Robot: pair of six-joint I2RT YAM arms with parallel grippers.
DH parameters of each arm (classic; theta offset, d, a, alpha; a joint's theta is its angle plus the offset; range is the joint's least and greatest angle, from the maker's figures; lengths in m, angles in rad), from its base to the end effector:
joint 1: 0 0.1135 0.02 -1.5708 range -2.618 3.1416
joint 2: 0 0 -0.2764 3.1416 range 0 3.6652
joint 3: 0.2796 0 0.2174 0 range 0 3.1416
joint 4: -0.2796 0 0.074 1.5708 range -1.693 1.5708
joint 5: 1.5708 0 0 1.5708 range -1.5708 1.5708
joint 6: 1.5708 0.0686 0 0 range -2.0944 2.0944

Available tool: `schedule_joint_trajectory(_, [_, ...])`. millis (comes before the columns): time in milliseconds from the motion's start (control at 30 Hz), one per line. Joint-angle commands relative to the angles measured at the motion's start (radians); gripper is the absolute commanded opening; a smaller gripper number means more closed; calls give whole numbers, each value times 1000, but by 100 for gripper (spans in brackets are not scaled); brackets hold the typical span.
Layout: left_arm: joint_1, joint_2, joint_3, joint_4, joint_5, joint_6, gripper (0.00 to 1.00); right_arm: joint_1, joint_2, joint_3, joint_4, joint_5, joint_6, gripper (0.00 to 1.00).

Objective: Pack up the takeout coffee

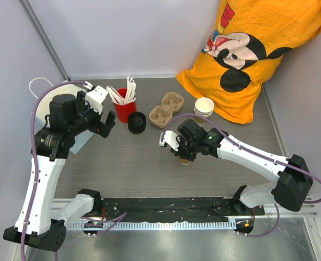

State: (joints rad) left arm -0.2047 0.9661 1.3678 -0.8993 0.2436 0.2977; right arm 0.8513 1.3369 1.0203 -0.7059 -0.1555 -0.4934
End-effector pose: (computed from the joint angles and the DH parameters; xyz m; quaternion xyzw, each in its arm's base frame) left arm 0.1487 -0.0478 0.4107 0.2722 0.8109 -0.0807 0.5117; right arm 0.1548 0.1928 0.2533 -0.6142 0.7378 0.1216 0.2523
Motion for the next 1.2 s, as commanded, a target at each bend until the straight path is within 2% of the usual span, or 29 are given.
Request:
schedule_joint_trajectory(0, [8, -18, -15, 16, -1, -14, 100, 3, -67, -37, 123, 13, 41, 1])
schedule_joint_trajectory(367, [11, -21, -18, 19, -1, -15, 99, 3, -64, -68, 154, 2, 49, 2])
schedule_joint_trajectory(733, [11, -24, -19, 20, 0, -15, 100, 8, -59, -75, 155, -7, 41, 8])
schedule_joint_trajectory(967, [11, -23, -15, 19, -4, -12, 100, 15, -50, -69, 138, 10, 16, 21])
schedule_joint_trajectory(1133, [11, -18, -3, 13, -6, -12, 100, 20, -50, -46, 114, -7, 0, 26])
schedule_joint_trajectory(1167, [11, -18, 0, 13, -6, -11, 100, 19, -47, -26, 103, -12, -4, 31])
